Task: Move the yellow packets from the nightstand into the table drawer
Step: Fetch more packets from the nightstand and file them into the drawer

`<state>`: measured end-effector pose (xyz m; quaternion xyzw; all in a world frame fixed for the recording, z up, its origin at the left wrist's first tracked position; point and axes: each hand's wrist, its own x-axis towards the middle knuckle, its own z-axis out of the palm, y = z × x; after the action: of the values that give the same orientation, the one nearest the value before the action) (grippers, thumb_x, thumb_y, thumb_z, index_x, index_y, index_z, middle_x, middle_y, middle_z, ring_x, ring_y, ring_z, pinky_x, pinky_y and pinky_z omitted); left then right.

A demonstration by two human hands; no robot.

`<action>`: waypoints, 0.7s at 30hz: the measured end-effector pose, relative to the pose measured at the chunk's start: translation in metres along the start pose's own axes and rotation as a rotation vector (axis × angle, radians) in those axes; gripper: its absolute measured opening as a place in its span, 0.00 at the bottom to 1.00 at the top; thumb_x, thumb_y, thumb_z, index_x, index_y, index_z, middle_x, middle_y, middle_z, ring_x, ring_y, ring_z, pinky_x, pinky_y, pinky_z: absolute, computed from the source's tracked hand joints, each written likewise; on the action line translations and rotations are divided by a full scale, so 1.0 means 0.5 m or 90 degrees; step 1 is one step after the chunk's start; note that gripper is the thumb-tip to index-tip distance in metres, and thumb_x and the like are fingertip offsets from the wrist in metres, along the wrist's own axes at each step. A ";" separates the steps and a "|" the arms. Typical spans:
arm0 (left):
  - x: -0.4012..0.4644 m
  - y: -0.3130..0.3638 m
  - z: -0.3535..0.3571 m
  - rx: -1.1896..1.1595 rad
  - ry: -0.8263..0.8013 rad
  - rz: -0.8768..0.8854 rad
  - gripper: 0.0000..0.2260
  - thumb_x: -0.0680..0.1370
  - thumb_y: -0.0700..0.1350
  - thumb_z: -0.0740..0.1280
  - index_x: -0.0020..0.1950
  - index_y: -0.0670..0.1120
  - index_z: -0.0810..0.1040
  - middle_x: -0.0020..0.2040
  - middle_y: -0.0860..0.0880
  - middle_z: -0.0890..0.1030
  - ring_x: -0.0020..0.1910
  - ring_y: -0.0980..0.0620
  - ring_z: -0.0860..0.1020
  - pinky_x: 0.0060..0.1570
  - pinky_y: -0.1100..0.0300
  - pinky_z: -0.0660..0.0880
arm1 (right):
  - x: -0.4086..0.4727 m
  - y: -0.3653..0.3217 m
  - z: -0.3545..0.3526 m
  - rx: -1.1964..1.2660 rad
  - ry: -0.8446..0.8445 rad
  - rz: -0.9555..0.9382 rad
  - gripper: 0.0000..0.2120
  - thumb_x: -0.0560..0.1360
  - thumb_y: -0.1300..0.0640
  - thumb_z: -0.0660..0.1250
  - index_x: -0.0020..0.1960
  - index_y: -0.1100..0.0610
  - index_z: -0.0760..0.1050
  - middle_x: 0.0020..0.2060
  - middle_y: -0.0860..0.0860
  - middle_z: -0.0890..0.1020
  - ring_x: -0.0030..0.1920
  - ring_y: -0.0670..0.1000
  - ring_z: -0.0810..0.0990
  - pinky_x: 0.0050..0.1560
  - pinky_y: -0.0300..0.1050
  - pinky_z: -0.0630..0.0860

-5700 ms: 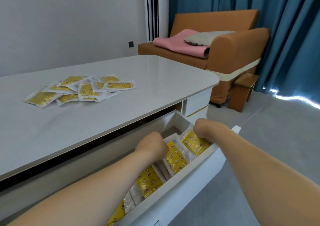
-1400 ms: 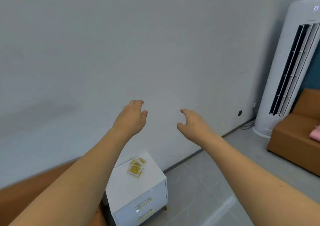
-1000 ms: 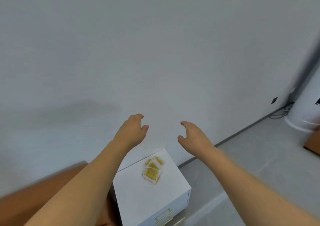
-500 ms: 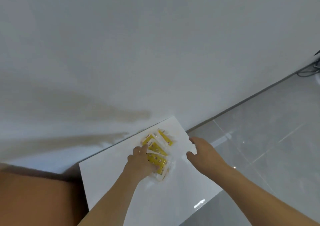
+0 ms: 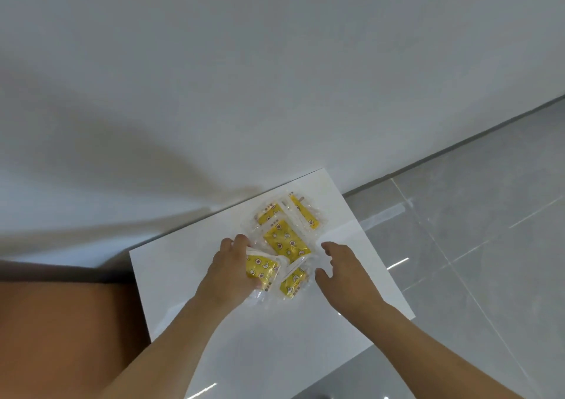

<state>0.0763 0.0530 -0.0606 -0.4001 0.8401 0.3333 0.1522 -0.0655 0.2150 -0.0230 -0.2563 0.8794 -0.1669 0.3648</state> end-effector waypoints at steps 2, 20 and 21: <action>-0.003 -0.033 -0.018 -0.032 -0.036 -0.016 0.25 0.68 0.45 0.77 0.56 0.52 0.65 0.53 0.50 0.71 0.48 0.51 0.75 0.39 0.62 0.71 | 0.016 -0.030 0.012 0.006 0.012 -0.028 0.24 0.80 0.51 0.63 0.74 0.52 0.63 0.69 0.50 0.69 0.67 0.51 0.70 0.68 0.46 0.69; 0.029 -0.127 -0.050 -0.082 -0.131 -0.144 0.25 0.71 0.44 0.75 0.60 0.54 0.65 0.58 0.48 0.64 0.47 0.47 0.75 0.38 0.60 0.74 | 0.044 -0.090 0.120 -0.179 -0.004 0.109 0.36 0.71 0.46 0.72 0.69 0.58 0.58 0.62 0.53 0.71 0.62 0.55 0.72 0.57 0.48 0.74; 0.029 -0.125 -0.051 -0.081 -0.132 -0.147 0.25 0.71 0.44 0.75 0.60 0.54 0.65 0.58 0.48 0.64 0.48 0.47 0.75 0.39 0.59 0.74 | 0.037 -0.087 0.123 -0.191 -0.020 0.113 0.36 0.71 0.45 0.72 0.69 0.59 0.58 0.62 0.53 0.70 0.63 0.55 0.72 0.58 0.48 0.73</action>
<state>0.1160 -0.0014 -0.0769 -0.4658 0.7457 0.4055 0.2500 -0.0176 0.1626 -0.0541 -0.2316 0.9079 0.0032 0.3493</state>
